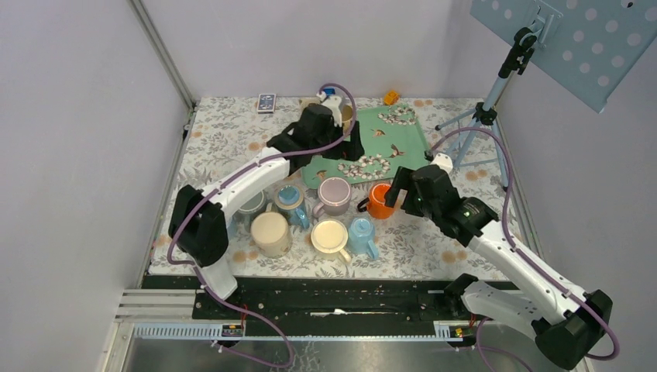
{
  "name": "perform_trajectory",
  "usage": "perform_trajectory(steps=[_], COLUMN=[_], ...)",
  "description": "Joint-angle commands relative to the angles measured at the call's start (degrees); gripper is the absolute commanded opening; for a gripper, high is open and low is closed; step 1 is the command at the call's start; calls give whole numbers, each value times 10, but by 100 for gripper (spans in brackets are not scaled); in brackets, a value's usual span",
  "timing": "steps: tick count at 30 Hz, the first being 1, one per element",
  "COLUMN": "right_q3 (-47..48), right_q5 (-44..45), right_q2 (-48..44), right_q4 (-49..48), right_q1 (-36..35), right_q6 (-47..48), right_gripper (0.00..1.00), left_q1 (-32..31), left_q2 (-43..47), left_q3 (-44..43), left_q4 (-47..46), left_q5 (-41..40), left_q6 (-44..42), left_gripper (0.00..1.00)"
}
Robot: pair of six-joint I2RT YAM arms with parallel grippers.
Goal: Turn the mug right side up
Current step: Place the cup on the tray, then turn over the cup at the center of the board.
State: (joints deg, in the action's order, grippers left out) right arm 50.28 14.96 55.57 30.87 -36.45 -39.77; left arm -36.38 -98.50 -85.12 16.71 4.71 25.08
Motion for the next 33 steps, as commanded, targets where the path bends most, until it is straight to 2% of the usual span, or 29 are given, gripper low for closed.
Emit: perform_trajectory(steps=[1,8,17,23,33], right_q3=[12,24,29,37,40], right_q5=[79,140,148,146,137], right_q2=[-53,-144,-204,-202,-195], right_q4=[43,58,37,28,25], right_q1=[-4,-4,-4,-4,-4], right_q6=[-13,7,36,47,57], right_gripper=[100,100,100,100,100], left_q1=[-41,-99,-121,-130,-136], left_q2=[-6,-53,-94,-128,-190], left_q3=[-9,-41,-64,-82,-116], left_q4=[32,85,143,174,175], left_q5=[50,37,57,79,83], left_q6=[-58,-115,-198,-246,-271], left_gripper=[99,99,96,89,68])
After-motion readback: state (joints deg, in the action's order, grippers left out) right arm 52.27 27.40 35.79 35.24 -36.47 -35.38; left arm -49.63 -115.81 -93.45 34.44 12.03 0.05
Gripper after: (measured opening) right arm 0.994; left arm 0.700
